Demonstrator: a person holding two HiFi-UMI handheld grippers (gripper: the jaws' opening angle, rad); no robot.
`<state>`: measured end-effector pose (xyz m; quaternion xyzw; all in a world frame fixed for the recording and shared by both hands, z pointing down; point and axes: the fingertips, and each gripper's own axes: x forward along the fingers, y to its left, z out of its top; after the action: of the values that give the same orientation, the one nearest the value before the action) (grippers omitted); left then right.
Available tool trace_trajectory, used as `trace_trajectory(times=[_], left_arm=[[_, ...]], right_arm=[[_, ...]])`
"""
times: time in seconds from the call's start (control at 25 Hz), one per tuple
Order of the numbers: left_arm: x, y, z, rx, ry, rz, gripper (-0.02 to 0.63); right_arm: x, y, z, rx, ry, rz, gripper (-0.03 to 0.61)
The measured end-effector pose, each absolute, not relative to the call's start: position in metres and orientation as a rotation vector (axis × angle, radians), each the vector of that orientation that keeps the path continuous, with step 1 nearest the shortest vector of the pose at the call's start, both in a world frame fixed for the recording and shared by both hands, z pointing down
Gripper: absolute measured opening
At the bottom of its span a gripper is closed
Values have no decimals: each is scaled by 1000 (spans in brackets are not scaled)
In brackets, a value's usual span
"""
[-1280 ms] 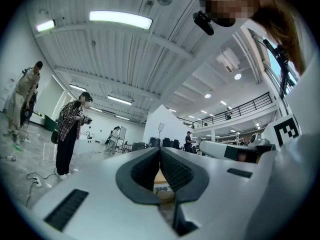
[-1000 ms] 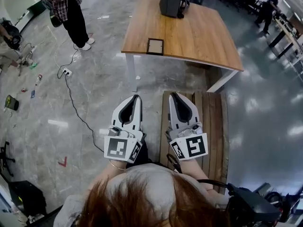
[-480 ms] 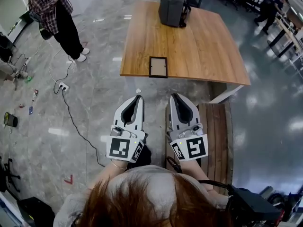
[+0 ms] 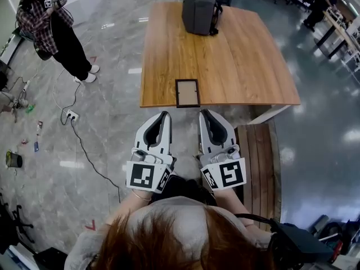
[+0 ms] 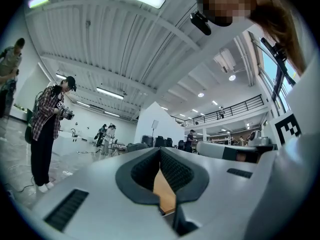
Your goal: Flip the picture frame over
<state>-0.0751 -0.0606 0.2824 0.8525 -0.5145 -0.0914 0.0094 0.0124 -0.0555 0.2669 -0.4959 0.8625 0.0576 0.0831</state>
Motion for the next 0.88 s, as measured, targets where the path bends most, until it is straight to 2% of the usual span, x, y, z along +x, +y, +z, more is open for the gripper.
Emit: trace_trajectory(times=[0.88], left_arm=[[-57,-90,292,2591,-1651,-283,6]], right_arm=[[13,-96,287,-1410,2750,139,18]])
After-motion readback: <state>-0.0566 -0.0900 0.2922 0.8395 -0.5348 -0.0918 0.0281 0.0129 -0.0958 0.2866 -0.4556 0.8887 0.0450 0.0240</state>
